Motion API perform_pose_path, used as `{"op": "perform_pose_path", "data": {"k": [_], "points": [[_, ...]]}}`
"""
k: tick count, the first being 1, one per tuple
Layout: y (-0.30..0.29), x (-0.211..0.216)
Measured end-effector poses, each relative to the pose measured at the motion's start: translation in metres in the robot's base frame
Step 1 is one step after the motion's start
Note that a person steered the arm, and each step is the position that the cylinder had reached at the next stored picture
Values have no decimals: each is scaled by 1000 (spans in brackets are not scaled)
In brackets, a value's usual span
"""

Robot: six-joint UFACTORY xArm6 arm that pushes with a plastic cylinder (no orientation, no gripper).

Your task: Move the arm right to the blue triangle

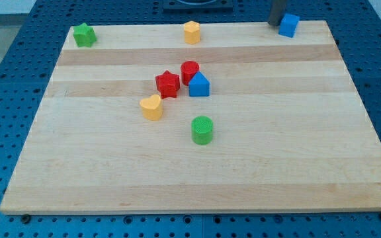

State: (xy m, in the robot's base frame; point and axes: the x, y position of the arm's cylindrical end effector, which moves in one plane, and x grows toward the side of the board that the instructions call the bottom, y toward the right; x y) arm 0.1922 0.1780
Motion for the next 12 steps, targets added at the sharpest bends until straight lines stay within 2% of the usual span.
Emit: {"op": "perform_pose_path", "data": {"k": [4,5,7,10,11,12], "points": [[-2,17],[-14,39],[-15,122],[-15,128],[-13,142],[-51,141]]}}
